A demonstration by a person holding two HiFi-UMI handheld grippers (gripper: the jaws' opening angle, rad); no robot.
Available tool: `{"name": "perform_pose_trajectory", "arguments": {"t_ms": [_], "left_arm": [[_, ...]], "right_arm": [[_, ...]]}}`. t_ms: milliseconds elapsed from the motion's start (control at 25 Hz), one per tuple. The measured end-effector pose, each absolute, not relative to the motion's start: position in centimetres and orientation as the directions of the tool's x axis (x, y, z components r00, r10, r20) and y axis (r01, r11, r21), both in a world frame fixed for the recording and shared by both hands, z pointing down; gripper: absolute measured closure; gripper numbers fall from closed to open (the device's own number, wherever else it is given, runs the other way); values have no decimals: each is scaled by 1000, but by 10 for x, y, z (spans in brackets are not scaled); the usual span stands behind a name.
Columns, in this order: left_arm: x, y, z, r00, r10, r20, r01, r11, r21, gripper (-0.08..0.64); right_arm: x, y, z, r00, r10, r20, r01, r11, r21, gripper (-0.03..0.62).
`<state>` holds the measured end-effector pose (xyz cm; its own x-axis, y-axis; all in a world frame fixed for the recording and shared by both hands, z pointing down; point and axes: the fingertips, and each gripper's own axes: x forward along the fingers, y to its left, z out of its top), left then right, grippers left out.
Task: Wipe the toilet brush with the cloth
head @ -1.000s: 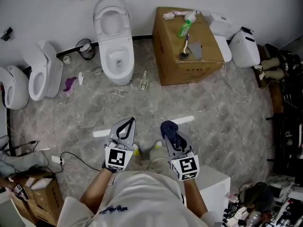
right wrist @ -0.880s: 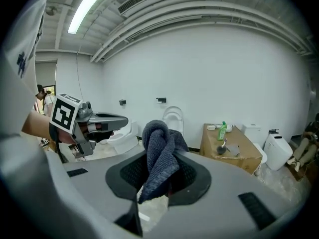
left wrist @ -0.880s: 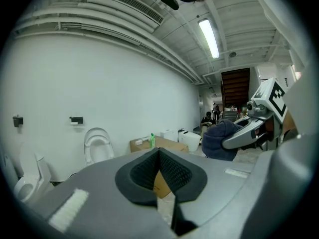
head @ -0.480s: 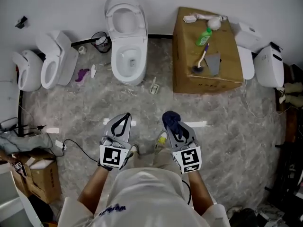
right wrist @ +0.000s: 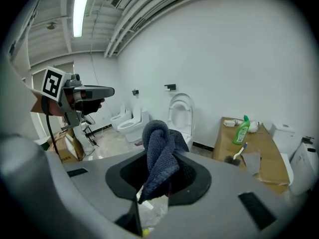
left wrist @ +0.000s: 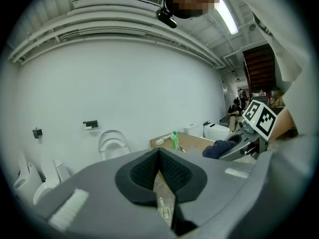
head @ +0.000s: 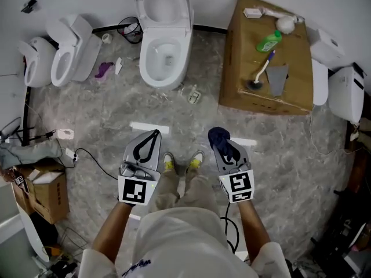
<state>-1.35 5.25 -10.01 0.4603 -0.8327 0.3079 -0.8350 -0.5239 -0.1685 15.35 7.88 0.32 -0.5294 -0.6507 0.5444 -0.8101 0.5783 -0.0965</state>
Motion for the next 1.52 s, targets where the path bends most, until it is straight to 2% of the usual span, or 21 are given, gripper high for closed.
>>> {"name": "perform_pose_trajectory", "arguments": {"t_ms": [120, 320, 560, 680, 1000, 1280, 1520], "left_arm": [[-17, 29, -86, 482, -819, 312, -790, -560, -249, 558], [-23, 4, -38, 468, -818, 334, -819, -544, -182, 558], [-42, -20, 48, 504, -791, 347, -793, -583, -177, 558], [-49, -37, 100, 491, -791, 365, -797, -577, -179, 558], [-32, -71, 224, 504, -799, 329, -811, -568, -137, 558], [-14, -93, 329, 526, -796, 300, -805, -580, -128, 558], [-33, -134, 443, 487, -832, 267, -840, -530, -118, 558]], "right_arm": [[152, 61, 12, -526, -646, 553, -806, 586, -83, 488], [161, 41, 39, -481, -667, 568, -816, 578, -12, 488], [148, 8, 118, -424, -679, 600, -835, 549, 31, 488], [138, -15, 148, -430, -696, 575, -838, 544, 32, 488], [137, -65, 261, -339, -794, 505, -927, 374, -34, 488], [127, -83, 370, -340, -814, 470, -931, 364, -42, 488], [128, -123, 459, -314, -840, 442, -907, 403, 122, 486]]}}
